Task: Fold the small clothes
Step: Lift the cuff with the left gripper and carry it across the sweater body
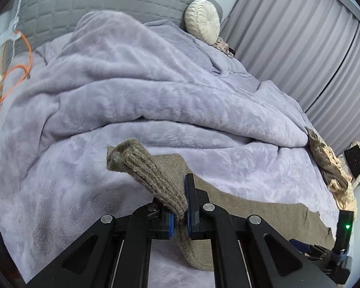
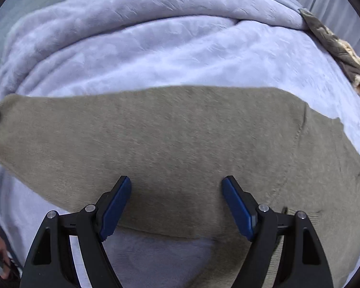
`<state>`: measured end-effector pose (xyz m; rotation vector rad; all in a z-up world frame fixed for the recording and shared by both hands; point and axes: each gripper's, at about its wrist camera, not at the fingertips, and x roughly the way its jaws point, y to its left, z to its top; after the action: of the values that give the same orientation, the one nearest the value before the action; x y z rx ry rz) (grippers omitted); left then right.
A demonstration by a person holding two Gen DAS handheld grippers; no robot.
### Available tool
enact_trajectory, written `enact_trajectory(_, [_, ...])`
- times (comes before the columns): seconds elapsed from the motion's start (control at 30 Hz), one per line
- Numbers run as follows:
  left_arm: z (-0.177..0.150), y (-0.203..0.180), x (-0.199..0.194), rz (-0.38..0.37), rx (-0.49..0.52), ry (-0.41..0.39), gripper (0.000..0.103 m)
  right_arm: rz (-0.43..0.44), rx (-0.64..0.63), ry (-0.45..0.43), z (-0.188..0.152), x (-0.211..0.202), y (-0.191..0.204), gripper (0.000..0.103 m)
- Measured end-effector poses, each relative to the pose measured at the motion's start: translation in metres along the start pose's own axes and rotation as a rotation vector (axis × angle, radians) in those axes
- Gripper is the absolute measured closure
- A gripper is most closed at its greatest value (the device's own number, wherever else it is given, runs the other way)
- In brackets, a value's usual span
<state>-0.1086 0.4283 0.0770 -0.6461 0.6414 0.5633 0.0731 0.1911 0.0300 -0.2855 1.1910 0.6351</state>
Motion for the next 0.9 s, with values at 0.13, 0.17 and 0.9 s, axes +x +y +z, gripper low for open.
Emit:
enact_trajectory(0.13, [0.002,-0.033,-0.006,0.01,0.067,-0.005,0.095,-0.079,0.043,-0.044,-0.001,-0.019,-0.023,0.021])
enact_trajectory(0.17, [0.001,-0.042,-0.006,0.007,0.082,-0.002,0.095,-0.085,0.059,-0.05,-0.003,-0.024,-0.033,0.021])
enact_trajectory(0.9, [-0.06,-0.223,-0.009,-0.191,0.301,0.112,0.095,-0.139,0.199,-0.134,-0.05,-0.1,-0.165,0.021])
